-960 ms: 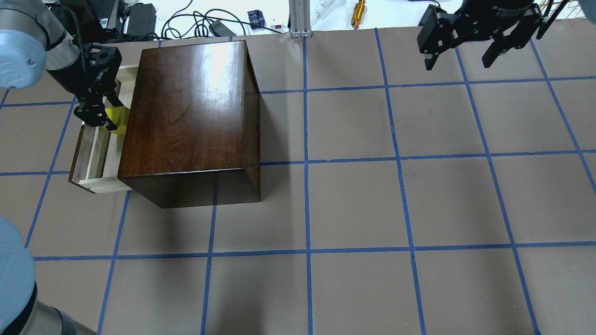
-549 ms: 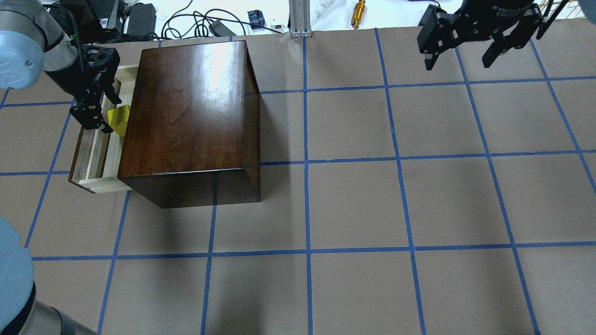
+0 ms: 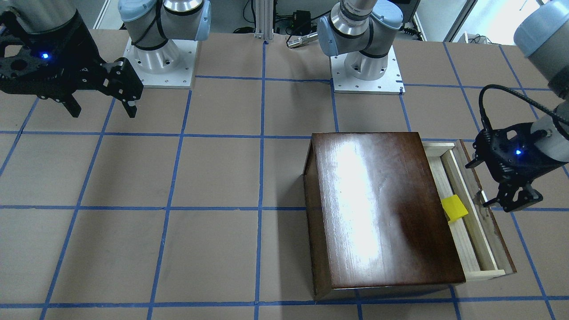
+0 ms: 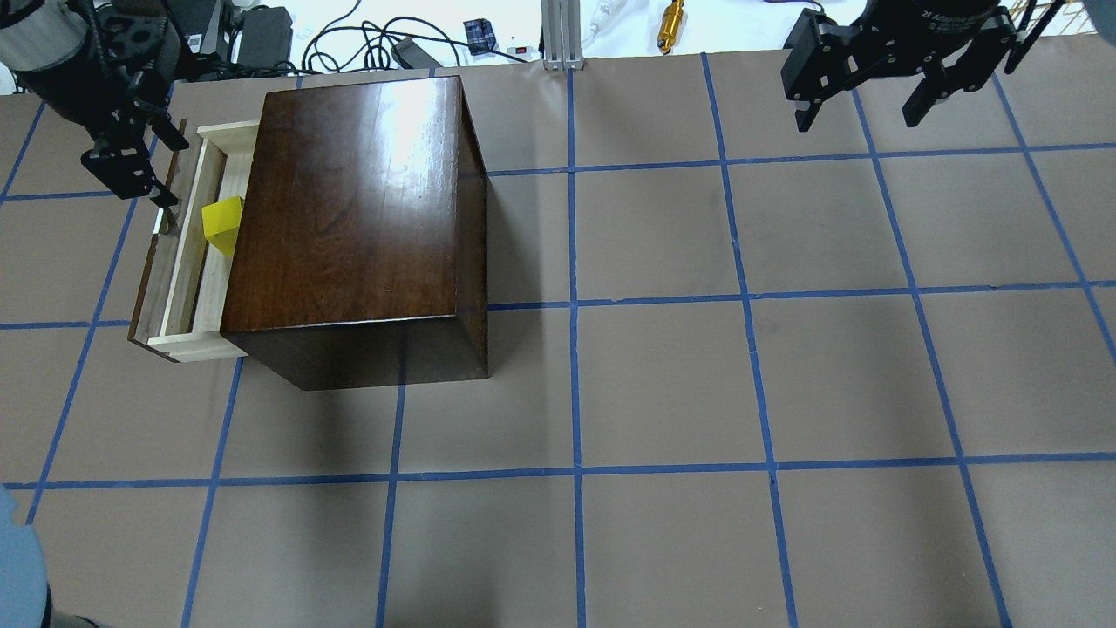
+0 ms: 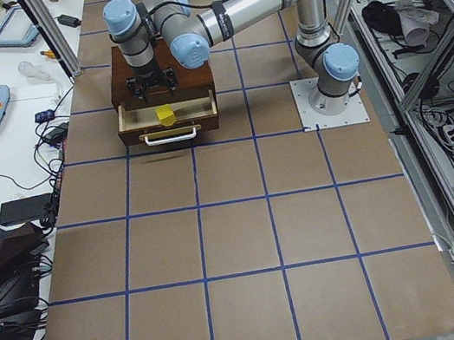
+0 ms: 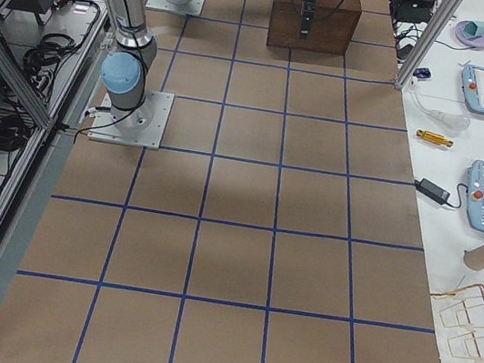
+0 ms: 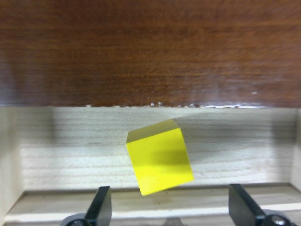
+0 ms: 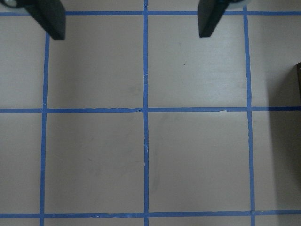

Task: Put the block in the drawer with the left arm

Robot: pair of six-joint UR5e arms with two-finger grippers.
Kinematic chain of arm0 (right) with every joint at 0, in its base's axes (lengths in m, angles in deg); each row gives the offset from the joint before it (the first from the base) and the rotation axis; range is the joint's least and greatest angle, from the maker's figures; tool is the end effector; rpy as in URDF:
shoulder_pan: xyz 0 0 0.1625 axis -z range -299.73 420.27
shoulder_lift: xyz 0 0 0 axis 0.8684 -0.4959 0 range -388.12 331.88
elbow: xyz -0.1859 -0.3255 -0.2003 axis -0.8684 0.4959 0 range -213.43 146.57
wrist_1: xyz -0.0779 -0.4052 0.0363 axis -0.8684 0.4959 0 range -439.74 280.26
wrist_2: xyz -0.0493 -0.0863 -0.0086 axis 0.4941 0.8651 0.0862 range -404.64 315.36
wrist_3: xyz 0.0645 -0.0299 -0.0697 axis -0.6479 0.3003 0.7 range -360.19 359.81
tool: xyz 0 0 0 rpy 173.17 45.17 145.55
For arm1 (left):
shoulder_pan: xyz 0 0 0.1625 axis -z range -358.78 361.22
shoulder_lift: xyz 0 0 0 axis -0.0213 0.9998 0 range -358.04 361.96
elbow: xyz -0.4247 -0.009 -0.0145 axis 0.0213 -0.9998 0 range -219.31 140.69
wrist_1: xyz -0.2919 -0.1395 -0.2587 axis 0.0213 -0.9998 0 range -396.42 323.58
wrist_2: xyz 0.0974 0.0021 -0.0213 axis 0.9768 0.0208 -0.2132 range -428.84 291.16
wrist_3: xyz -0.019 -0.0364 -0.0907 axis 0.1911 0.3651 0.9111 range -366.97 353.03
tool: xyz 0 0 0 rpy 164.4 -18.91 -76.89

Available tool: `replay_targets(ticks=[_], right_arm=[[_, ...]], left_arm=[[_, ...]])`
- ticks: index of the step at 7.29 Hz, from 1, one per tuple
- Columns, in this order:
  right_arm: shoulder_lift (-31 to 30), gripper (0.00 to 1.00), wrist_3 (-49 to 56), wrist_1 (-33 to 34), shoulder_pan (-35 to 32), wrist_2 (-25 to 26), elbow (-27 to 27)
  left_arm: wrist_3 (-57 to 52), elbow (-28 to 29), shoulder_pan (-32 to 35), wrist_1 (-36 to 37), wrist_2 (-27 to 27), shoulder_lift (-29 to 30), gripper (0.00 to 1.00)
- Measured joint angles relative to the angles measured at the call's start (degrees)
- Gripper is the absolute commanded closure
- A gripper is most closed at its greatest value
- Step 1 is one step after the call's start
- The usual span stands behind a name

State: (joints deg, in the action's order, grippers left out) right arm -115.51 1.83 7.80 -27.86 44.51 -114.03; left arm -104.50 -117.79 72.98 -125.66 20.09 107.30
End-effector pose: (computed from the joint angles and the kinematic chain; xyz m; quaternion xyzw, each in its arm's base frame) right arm 0.1178 -0.5199 0.5417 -0.0016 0.9993 -0.0380 0.0061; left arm 0.0589 -0.6103 0.4415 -0.6376 -0.7699 -0.0063 0.0275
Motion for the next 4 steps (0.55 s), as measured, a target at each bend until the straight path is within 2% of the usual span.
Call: replay_targets(ticks=[2, 4], right_arm=[[-0.04, 0.0, 0.0, 0.0, -0.02, -0.02, 0.0], [-0.06, 0.0, -0.04, 0.0, 0.02, -0.02, 0.0]], left_arm=[[15.45, -0.45, 5.18, -2.22, -0.02, -3.79, 0.1], [34.55, -4.05, 11.24, -2.39, -0.18, -7.4, 0.1]])
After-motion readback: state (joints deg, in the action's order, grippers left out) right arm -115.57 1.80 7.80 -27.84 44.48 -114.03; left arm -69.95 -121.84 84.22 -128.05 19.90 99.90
